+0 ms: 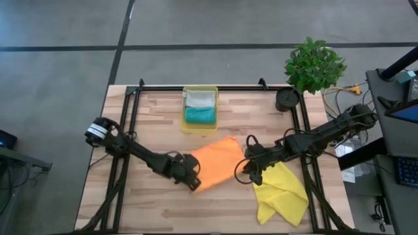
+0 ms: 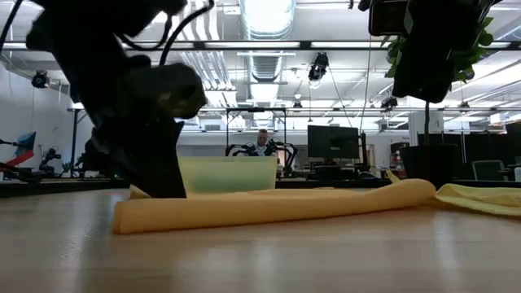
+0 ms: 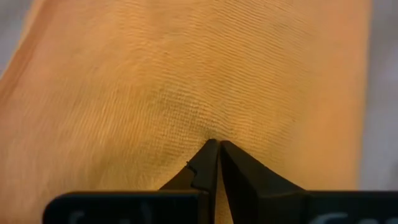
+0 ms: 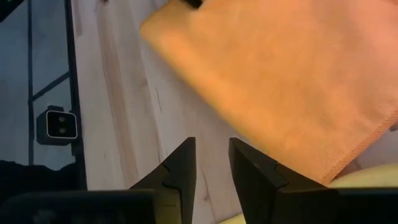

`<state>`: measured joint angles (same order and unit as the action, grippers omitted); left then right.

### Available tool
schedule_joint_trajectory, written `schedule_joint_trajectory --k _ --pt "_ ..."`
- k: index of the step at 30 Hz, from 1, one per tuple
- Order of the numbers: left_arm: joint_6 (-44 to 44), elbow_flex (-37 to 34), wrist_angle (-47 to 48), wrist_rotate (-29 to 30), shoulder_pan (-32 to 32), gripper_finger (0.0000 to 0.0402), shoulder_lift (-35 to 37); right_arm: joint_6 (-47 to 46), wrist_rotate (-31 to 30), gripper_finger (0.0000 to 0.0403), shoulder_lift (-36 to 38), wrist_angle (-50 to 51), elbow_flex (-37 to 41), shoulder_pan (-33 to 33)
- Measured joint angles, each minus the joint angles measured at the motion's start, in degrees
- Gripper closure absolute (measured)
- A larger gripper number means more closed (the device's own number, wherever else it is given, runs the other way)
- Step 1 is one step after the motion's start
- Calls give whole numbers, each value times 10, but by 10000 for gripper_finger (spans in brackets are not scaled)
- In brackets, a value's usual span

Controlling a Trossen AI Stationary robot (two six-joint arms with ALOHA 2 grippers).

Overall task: Fold microfiber towels
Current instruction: Fold the orange microfiber cloth

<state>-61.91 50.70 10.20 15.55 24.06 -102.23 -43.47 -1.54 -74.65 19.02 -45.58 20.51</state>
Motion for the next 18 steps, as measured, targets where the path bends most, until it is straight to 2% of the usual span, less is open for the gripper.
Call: schedule_joint_trajectory --k 9,13,18 --pt "-39 130 0 -12 67 392 -90 11 0 314 0 0 0 0" --pt "-39 177 -59 -56 78 393 -122 14 0 312 0 0 0 6" --pt "-1 224 -4 36 81 400 -87 17 4 315 0 1 0 23"
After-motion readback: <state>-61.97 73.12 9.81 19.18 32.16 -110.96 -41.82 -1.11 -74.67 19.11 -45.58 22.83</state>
